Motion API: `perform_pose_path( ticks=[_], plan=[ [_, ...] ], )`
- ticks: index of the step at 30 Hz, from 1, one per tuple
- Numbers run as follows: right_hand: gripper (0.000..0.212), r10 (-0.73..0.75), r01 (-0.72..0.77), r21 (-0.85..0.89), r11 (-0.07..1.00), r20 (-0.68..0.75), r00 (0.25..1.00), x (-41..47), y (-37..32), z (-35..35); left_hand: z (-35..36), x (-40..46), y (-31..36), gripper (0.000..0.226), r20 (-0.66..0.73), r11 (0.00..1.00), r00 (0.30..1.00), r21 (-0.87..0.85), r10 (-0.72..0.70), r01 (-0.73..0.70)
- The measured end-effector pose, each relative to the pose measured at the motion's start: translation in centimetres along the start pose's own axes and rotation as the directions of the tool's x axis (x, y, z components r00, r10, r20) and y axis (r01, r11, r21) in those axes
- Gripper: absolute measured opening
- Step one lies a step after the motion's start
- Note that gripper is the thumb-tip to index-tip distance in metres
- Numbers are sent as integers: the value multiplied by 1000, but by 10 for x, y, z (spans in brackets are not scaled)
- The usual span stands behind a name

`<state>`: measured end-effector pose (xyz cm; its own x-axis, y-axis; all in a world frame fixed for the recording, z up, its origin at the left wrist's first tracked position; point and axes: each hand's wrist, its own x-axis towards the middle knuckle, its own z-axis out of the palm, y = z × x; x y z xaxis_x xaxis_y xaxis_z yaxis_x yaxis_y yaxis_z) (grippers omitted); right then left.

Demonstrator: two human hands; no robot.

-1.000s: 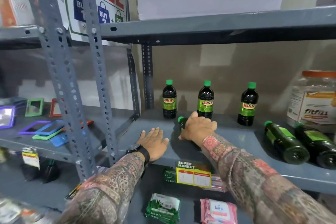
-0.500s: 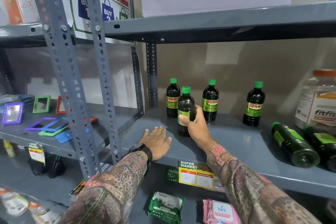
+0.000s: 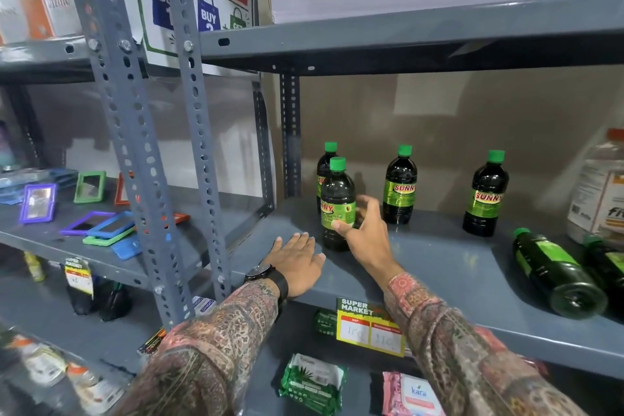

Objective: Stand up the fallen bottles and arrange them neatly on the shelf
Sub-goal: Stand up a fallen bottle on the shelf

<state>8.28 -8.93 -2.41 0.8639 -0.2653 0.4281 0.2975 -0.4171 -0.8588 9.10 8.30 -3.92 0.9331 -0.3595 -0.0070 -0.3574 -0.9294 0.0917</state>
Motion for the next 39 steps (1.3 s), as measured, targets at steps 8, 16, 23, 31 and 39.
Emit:
perform_pose_path(
  ticks=[8, 16, 23, 31, 39],
  plan=[
    [66, -32, 29, -113, 993, -27, 999, 1, 0, 3, -2, -2, 0, 68, -8, 1000, 1000, -14, 6, -7],
    [72, -48, 41, -220, 975, -28, 998, -3, -2, 5, -3, -5, 1, 68, -8, 1000, 1000, -8, 6, -6],
    [62, -46, 61, -178, 982, 87, 995, -3, -3, 4, -2, -3, 1, 69, 0, 1000, 1000, -3, 3, -3],
    [79, -5, 30, -277, 960, 87, 996, -19, -14, -13, -5, -5, 2, 68, 5, 1000, 1000, -4, -5, 5],
    [52, -136, 114, -868, 483, 54, 989, -34, -21, -111, -8, -34, 26, 64, -27, 994, 996, -59, 86, -87]
  ],
)
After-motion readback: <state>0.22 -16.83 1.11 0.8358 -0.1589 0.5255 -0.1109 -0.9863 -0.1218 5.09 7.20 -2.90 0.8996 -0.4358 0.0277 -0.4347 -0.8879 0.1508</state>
